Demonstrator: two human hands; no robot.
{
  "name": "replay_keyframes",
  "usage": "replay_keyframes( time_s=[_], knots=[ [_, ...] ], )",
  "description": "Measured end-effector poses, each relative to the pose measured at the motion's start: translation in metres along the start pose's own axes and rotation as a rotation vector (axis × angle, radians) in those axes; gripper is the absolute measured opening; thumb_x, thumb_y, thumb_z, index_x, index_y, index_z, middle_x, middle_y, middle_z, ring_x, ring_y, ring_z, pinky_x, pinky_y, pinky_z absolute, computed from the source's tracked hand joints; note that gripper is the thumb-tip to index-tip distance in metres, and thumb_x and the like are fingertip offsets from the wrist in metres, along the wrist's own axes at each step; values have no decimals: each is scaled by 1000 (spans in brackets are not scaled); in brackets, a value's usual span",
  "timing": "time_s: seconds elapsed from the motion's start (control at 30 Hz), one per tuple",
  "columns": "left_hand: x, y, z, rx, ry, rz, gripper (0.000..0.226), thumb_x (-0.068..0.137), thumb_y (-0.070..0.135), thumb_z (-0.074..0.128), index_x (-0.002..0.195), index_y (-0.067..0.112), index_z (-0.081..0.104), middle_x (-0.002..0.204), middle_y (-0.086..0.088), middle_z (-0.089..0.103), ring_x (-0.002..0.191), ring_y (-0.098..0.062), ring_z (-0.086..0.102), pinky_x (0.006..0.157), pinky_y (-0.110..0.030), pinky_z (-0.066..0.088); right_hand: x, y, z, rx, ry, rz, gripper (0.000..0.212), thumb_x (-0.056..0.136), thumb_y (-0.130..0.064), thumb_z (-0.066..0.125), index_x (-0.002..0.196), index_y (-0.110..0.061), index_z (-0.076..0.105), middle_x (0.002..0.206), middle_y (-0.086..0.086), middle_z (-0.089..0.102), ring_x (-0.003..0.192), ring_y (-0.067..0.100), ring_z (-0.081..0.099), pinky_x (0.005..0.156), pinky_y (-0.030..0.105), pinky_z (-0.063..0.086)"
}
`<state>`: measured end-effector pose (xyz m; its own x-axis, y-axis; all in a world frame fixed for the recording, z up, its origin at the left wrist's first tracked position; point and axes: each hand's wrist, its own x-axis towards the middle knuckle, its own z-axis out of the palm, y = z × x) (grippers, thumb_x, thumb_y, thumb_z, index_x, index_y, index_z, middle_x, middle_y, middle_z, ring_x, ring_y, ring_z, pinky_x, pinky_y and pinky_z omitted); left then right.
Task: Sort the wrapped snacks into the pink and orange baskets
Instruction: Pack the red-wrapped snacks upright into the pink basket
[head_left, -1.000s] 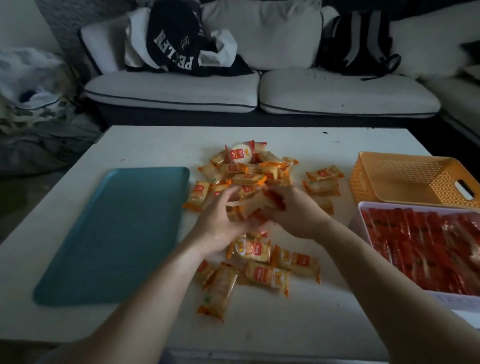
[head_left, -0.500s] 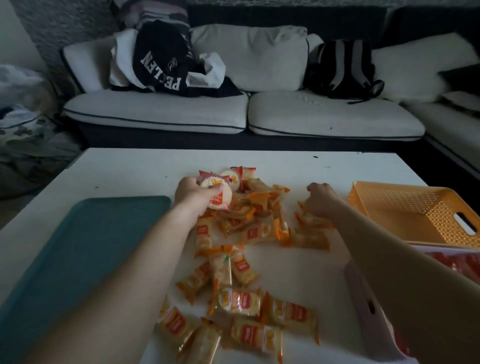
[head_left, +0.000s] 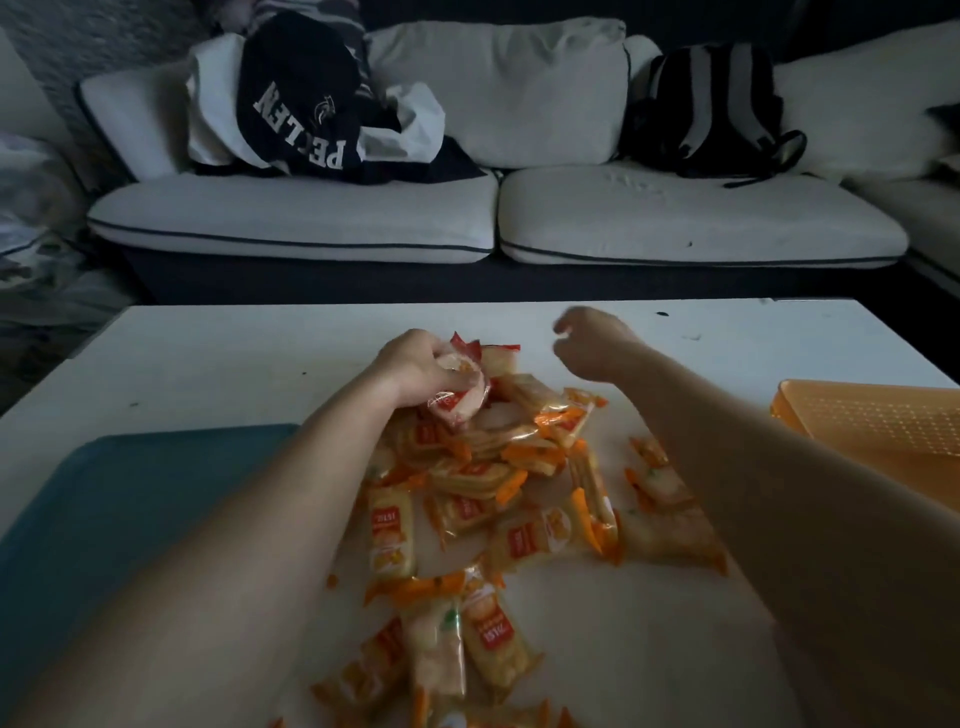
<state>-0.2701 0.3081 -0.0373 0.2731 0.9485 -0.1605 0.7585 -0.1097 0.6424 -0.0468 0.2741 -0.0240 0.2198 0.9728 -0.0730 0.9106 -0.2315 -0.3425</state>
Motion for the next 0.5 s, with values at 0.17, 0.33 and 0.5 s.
replay_keyframes(
  time_s=[0.17,0.33,0.5],
  knots=[
    [-13,-28,-32,-591,278,-39,21,83,29,83,98,20,71,99,-5,76,86,-20,74,67,-29,57,34,-54,30,-61,-264,-114,76,95,-22,61,160,-29,21,162,6,31,144,34,35,114,50,37],
    [-27,-51,-41,-845,260,-120,22,85,22,81,102,21,67,108,-7,75,97,-22,74,79,-36,62,22,-69,43,-300,-303,-109,99,80,-49,79,157,-18,26,156,15,28,143,38,26,108,50,40],
    [-46,-54,-37,-879,254,-167,47,81,31,85,121,23,63,116,-5,71,101,-25,72,80,-42,63,-3,-63,25,-17,-184,-141,58,85,-43,69,135,-19,52,132,12,50,114,28,49,85,37,49]
  ],
)
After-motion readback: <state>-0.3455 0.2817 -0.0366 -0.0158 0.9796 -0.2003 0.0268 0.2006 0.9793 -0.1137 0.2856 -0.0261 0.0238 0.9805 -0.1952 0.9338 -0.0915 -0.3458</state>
